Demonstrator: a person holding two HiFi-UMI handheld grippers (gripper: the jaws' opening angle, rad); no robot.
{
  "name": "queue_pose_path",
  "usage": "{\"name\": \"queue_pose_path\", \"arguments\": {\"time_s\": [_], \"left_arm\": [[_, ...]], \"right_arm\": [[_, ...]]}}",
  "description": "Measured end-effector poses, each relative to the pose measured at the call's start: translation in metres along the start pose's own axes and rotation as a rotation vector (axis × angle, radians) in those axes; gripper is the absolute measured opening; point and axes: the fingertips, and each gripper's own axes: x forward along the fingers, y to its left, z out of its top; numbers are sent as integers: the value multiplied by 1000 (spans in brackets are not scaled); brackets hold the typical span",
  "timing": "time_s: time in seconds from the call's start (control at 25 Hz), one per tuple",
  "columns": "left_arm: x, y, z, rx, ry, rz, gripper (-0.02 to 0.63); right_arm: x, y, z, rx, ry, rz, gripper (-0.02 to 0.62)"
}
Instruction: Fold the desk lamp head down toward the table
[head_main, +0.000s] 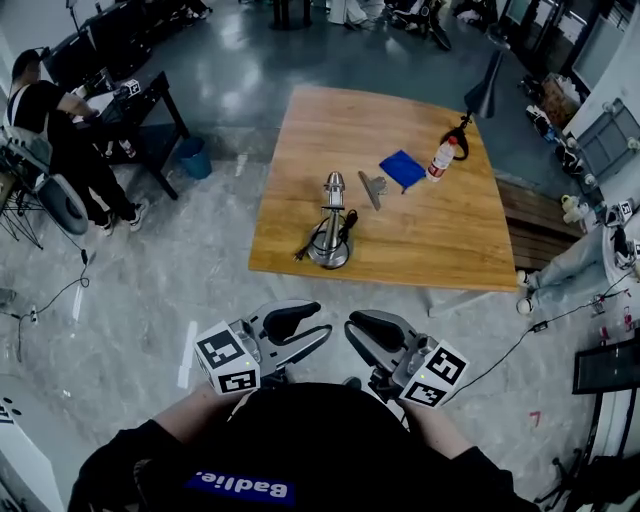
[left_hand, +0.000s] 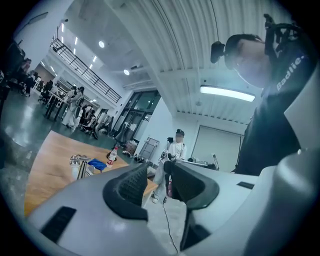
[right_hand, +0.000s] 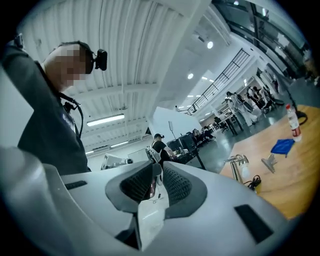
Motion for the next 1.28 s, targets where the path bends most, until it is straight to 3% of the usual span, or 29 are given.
{"name": "queue_pose_path", "arguments": {"time_s": [0.2, 0.4, 0.8, 1.28], "left_arm": [[9, -13, -4, 43, 16, 9, 114], [9, -24, 0, 74, -10, 43, 9], [7, -39, 1, 72, -22, 26, 8], [-2, -35, -4, 73, -17, 42, 8]], "right_arm": [[-10, 8, -3, -137, 37, -10, 12], [-16, 18, -3, -266, 82, -36, 6], [-12, 28, -1, -342, 112, -47, 5], [0, 34, -6, -329, 125, -34, 5]]}}
